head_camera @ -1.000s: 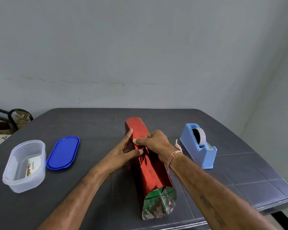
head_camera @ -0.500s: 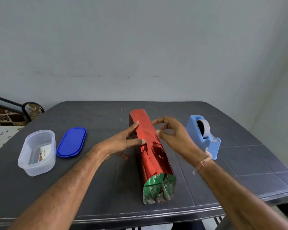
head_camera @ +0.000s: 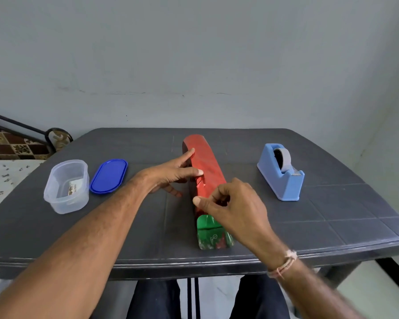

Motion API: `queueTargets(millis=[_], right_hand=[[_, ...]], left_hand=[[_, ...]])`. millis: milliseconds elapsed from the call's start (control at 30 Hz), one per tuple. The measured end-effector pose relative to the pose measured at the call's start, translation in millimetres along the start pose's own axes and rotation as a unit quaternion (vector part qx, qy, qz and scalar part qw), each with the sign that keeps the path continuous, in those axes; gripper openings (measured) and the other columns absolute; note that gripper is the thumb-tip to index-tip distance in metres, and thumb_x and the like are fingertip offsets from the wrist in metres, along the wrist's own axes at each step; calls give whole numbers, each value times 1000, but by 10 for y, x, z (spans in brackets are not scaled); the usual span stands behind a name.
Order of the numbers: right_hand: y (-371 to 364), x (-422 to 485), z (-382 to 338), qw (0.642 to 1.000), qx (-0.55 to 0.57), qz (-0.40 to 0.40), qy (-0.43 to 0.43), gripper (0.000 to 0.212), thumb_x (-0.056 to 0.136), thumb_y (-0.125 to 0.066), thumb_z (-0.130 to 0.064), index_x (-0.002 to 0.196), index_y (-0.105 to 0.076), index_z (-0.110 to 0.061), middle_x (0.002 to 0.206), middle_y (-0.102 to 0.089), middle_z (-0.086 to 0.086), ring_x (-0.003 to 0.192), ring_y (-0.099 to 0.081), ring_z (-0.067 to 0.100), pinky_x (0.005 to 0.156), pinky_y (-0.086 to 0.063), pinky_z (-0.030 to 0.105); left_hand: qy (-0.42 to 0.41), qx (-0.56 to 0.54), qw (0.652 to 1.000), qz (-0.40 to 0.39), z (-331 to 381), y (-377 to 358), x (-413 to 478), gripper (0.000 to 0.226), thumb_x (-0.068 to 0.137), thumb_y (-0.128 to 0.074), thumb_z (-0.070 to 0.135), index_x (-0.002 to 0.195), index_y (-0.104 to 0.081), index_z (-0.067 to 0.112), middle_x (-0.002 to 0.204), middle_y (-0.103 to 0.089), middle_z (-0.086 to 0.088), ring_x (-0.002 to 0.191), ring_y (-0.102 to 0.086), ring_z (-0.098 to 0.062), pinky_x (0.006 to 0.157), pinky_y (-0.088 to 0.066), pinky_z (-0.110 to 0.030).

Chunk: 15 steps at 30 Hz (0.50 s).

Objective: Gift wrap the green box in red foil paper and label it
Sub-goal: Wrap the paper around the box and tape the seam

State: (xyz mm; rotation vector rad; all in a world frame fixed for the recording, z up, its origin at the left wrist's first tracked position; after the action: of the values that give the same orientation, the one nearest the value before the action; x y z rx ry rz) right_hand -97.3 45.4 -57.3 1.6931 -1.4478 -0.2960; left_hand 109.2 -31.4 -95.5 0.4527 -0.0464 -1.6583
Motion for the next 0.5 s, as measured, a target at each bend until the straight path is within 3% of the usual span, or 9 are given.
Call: queueTargets(millis=[133,300,400,500], right_hand=[[-17,-102,89,991,115,18,-72,37,80,-81,-44,59,-65,-18,72,-63,-9,73,-61,6,70,-56,36],[-61,-177,193,972,196,19,-128,34,81,-80,-37,61,-67,-14,64,-65,-11,68,-62,4,77,-59,45],[-11,-183,198,976,179,37,-121,27,81,-77,-41,66,-69,-21,73,-66,-21,70,-62,4,78,-59,44],[136,-48,193,971,209,73,-86,29,77,-69,-63,79,-69,-35,82,-66,-17,82,-63,10,82,-58,47]], left_hand=[[6,5,1000,-6,4,-6,-13,102,79,-81,49,154,-13,60,163,-32,2,140,-42,-25,89,-61,-51],[-1,3,1000,-3,9,-17,-27,101,81,-81,47,154,-11,59,164,-28,2,134,-42,-20,91,-60,-53],[-9,2,1000,-2,13,-11,-22,100,83,-80,46,155,-11,59,165,-27,4,134,-43,-20,90,-60,-51],[-18,5,1000,-1,15,3,-10,100,83,-79,46,155,-10,59,165,-28,5,130,-46,-16,90,-60,-50]])
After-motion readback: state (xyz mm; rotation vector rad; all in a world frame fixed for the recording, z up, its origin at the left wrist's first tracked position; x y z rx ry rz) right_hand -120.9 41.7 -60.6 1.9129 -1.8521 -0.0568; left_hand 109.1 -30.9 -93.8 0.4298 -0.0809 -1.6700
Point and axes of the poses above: each hand's wrist, its own x-axis towards the middle knuckle, its own y-axis out of the back of the hand, z = x × y, the point moved 5 cm from there along x, towards the middle knuckle
